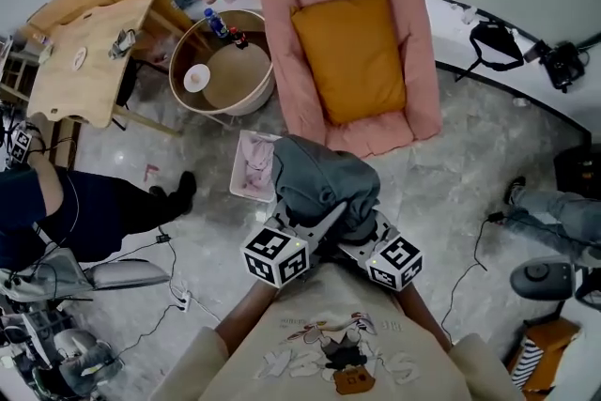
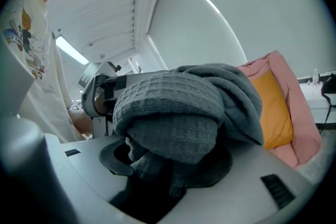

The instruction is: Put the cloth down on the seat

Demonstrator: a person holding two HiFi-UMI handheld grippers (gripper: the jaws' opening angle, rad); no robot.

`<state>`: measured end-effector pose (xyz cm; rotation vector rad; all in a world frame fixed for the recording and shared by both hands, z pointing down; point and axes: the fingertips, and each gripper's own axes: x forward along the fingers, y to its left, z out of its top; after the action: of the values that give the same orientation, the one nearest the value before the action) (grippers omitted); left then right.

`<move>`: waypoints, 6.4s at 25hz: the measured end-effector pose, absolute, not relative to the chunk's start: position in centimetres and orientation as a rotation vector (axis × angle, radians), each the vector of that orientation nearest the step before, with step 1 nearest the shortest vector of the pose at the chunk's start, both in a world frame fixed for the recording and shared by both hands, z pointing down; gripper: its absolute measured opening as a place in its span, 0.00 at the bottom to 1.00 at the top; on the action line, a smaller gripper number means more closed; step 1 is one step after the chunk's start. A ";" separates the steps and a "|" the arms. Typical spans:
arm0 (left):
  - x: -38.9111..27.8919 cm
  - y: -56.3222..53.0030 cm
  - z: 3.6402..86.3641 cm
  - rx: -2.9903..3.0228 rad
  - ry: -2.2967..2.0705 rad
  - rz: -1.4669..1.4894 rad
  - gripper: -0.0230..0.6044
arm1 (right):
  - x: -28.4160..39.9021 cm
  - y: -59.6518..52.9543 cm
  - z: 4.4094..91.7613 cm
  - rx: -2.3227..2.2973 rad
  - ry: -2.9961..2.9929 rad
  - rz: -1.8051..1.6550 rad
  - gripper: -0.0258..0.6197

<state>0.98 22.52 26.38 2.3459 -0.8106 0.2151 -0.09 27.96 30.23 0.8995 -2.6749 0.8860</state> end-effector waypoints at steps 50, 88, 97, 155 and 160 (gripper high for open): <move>-1.4 -12.3 44.9 2.107 -0.767 0.328 0.68 | -0.5 -7.0 48.0 1.011 -2.455 0.971 0.41; -2.4 -7.9 57.3 1.944 -0.797 0.527 0.70 | 1.6 -14.4 71.9 0.939 -2.174 1.158 0.39; -3.4 -7.2 59.0 1.899 -0.849 0.553 0.57 | 1.2 -14.0 74.7 0.914 -2.165 1.137 0.38; 0.5 -4.8 52.6 1.972 -0.757 0.583 0.49 | 12.2 -4.6 66.2 1.328 -1.899 1.151 0.67; 0.4 -5.1 51.0 2.004 -0.759 0.585 0.49 | 10.8 -4.5 63.7 1.317 -1.963 1.146 0.67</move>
<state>0.39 -5.12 51.05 2.0042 -0.7586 0.5854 10.82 -4.52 63.70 1.3166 -1.9634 1.1456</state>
